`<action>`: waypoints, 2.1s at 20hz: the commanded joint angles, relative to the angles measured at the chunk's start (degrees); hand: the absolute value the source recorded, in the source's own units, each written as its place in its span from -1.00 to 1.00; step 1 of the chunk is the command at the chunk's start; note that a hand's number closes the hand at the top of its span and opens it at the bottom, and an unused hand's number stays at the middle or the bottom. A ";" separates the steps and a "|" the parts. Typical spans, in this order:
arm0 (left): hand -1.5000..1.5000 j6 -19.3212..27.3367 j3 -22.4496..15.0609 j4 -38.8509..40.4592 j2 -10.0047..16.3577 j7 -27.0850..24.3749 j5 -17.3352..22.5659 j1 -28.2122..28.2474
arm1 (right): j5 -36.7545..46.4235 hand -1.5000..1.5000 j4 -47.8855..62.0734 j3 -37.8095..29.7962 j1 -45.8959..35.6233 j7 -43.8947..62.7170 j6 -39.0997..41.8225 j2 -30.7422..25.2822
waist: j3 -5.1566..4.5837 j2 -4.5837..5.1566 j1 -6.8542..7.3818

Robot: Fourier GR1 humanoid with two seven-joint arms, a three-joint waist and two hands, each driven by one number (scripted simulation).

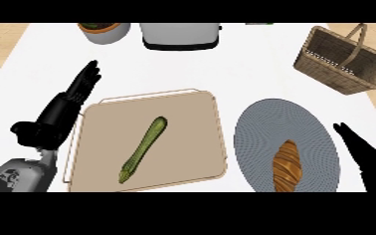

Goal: Pick the croissant from the placemat and place it in the basket

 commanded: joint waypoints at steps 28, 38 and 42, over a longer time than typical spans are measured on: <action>0.00 -4.68 3.47 -1.52 -5.87 1.12 -6.03 0.66 | 5.43 -1.00 7.52 -3.78 4.61 -9.85 -0.58 12.33 | 0.53 0.21 1.19; 0.00 -7.83 7.67 -3.73 -8.16 4.34 -7.86 1.40 | 9.17 -1.00 7.94 -4.52 5.03 -13.81 0.77 16.87 | 0.51 0.21 1.21; 0.00 -6.98 6.77 -3.00 -10.43 4.51 -10.61 0.20 | 9.05 -1.00 10.88 -4.30 3.17 -17.01 -0.42 19.37 | 0.51 0.21 1.24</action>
